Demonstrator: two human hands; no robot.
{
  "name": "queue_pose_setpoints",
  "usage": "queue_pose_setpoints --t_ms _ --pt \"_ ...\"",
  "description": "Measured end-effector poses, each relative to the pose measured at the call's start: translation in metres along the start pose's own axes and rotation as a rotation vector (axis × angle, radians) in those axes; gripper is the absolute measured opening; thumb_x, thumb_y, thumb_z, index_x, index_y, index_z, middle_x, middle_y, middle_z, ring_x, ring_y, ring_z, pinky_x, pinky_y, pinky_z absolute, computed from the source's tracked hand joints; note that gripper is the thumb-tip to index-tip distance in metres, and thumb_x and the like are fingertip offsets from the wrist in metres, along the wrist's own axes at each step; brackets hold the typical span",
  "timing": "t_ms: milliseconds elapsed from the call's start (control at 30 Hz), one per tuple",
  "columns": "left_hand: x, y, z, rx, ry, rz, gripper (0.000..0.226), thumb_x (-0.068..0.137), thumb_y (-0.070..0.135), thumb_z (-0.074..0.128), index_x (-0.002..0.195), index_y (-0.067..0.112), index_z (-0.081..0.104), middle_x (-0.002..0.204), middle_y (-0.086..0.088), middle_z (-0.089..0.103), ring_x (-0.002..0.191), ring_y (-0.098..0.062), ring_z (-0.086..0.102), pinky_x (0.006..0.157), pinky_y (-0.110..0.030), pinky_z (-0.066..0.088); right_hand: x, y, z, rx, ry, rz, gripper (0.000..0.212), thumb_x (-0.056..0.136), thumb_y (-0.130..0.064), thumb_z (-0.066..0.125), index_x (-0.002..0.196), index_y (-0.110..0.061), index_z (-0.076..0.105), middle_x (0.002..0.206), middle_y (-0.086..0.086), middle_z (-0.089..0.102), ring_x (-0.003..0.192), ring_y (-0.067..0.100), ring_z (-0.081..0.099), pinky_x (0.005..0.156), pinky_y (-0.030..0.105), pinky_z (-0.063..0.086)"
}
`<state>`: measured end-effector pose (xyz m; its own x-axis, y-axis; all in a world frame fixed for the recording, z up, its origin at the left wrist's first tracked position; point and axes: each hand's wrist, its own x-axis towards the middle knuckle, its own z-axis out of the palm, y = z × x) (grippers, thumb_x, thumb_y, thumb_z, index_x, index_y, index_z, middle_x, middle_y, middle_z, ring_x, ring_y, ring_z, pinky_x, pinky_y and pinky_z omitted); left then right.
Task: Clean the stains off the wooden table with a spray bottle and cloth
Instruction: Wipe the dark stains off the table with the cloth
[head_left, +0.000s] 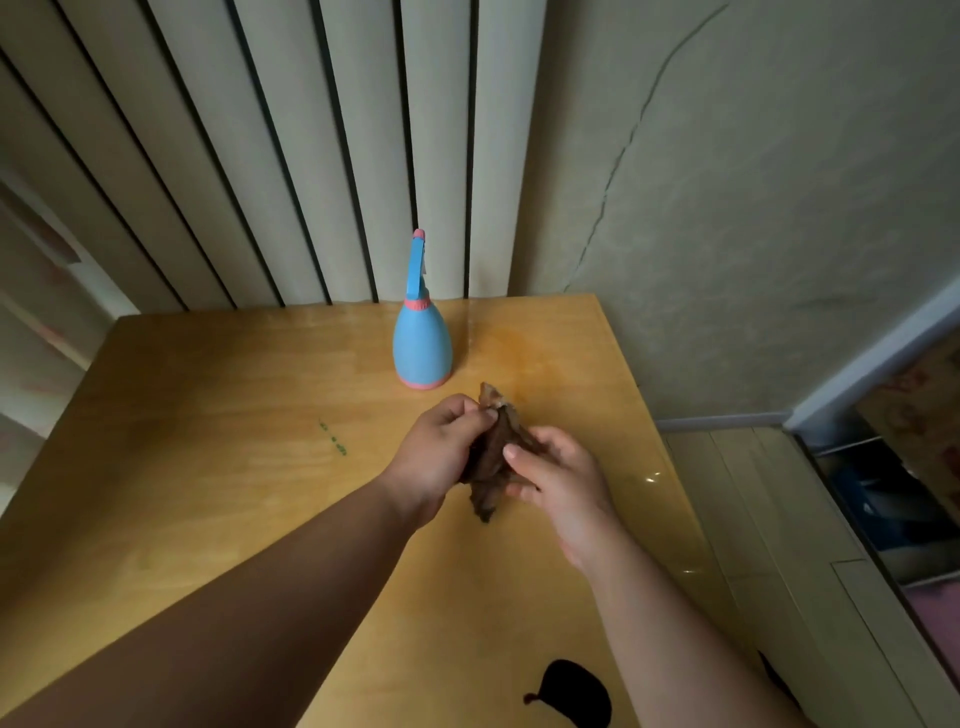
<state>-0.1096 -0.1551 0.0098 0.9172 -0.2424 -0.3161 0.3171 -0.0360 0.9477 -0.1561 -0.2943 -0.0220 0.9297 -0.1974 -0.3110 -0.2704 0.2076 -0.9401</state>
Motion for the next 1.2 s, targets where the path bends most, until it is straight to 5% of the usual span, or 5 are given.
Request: queue_pose_setpoints --t_ms 400,667,833,933,1200 --pt "-0.001 0.001 -0.017 -0.068 -0.165 -0.037 0.053 0.084 0.053 0.061 0.122 0.017 0.054 0.117 -0.012 0.067 0.107 -0.024 0.066 0.093 -0.036 0.052 0.007 -0.029 0.018 0.181 0.098 -0.01 0.022 0.089 -0.007 0.063 0.1 -0.025 0.056 0.102 0.008 0.069 0.09 0.021 0.068 0.07 0.035 0.054" --pt "0.0 0.007 -0.006 -0.051 -0.084 -0.057 0.023 0.091 -0.001 0.054 0.102 0.009 0.072 0.088 -0.011 0.072 0.079 -0.023 0.066 0.066 -0.032 0.055 0.014 -0.041 0.016 0.038 0.204 -0.115 0.026 0.087 -0.013 0.068 0.1 -0.029 0.053 0.095 0.009 0.068 0.081 0.023 0.067 0.065 0.037 0.055" --pt "0.005 0.012 -0.007 -0.426 0.016 -0.137 0.031 0.096 -0.003 0.042 0.102 0.01 0.069 0.096 -0.01 0.071 0.088 -0.022 0.067 0.073 -0.032 0.055 0.014 -0.042 0.008 0.644 0.091 0.144 0.05 0.083 -0.06 0.061 0.114 -0.02 0.059 0.105 0.016 0.069 0.102 0.03 0.065 0.096 0.048 0.046" --pt "0.009 0.012 -0.007 -0.524 0.03 -0.133 0.033 0.097 -0.002 0.042 0.114 0.013 0.066 0.107 -0.013 0.066 0.094 -0.025 0.064 0.08 -0.036 0.056 0.009 -0.013 0.016 0.406 -0.048 0.295 0.086 0.065 -0.079 0.059 0.133 -0.028 0.046 0.119 0.015 0.066 0.107 0.03 0.065 0.099 0.047 0.046" --pt "0.022 0.005 -0.034 -0.101 0.038 -0.067 0.051 0.076 -0.004 0.052 0.115 0.026 0.064 0.118 -0.01 0.055 0.099 -0.026 0.055 0.071 -0.031 0.05 0.023 -0.01 0.006 0.124 0.12 0.186 0.021 0.085 0.003 0.064 0.097 -0.014 0.068 0.098 0.013 0.071 0.078 0.019 0.068 0.072 0.029 0.054"
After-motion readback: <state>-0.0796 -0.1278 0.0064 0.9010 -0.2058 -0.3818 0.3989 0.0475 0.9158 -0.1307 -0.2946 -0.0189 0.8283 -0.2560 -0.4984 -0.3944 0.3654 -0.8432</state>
